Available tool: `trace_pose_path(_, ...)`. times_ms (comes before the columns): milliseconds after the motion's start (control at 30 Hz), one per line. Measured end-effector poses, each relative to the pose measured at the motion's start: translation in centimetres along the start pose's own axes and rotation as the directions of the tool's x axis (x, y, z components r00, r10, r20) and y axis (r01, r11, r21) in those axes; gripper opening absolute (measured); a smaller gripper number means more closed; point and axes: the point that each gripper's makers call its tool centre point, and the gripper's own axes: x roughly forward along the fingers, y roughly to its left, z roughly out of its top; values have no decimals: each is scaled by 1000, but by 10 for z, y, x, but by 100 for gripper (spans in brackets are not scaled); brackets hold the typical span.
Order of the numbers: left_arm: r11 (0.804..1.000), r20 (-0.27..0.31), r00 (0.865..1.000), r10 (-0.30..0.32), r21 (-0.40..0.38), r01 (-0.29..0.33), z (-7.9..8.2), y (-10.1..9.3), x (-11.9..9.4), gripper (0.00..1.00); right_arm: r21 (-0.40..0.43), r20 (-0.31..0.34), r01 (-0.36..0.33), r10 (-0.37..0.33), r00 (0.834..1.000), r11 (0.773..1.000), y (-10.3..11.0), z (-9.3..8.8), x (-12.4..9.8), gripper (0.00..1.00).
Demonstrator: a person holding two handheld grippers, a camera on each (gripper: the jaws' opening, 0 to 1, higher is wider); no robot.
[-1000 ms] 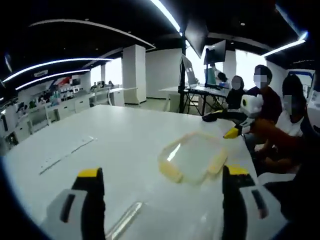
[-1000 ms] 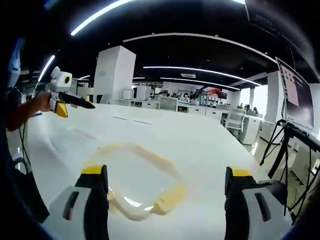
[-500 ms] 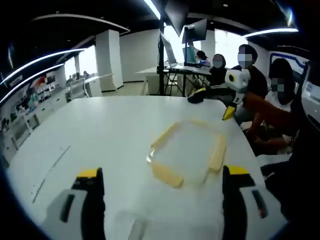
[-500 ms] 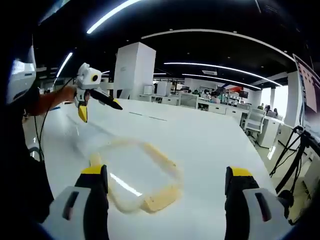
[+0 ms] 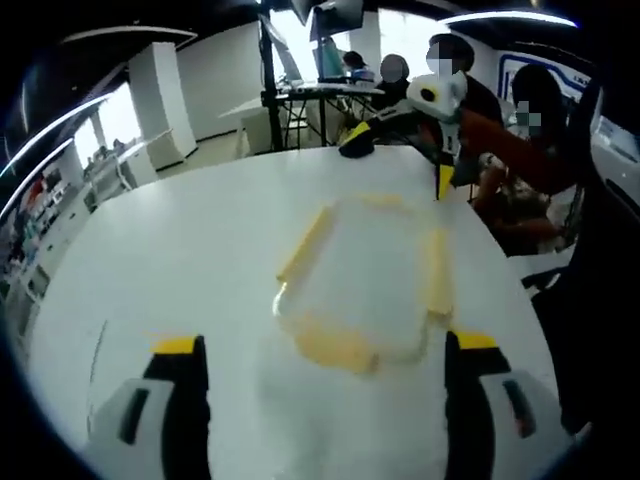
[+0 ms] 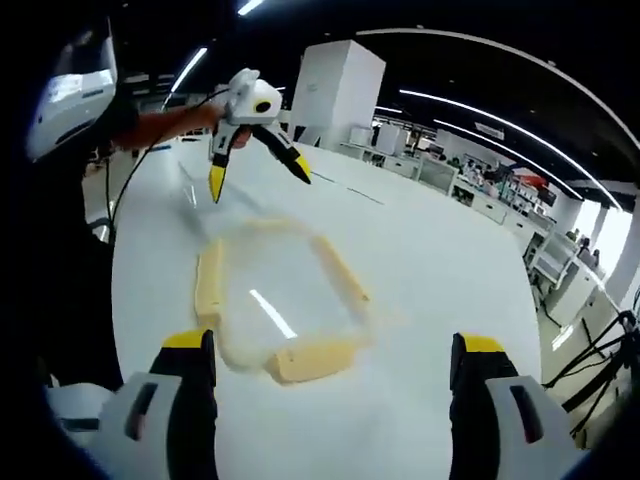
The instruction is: Snap each plastic latch of the storage box into its locked position after aligning the lid with the box until every specified latch is closed and the lid sits flush.
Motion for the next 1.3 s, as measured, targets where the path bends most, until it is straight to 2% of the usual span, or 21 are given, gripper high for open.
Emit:
trace_pose_path(300,994,-49,996,-74,81,78,-8,-7,10,95,-54,-67,-114,111,992,992,5,-10,6,99)
trace_pose_path(433,989,-57,993,-103,103,109,-11,-8,13,88,-59,-82,-155,150,985,986,5,-14,8,90)
trace_pose_path(567,980,-56,990,-131,144,138,-10,-10,18,82,-66,-136,-202,192,972,977,8,-22,12,87)
trace_pose_path(733,969,-47,984,-169,175,175,-6,-15,22,74,-82,-162,-240,225,961,967,11,-23,19,82)
trace_pose_path(967,969,-81,982,-171,169,182,-11,-12,26,67,-108,-198,-292,267,943,950,16,-25,22,67)
trace_pose_path(1300,976,-92,981,-172,115,182,-17,-9,30,61,-94,-240,-301,272,932,949,14,-29,26,60)
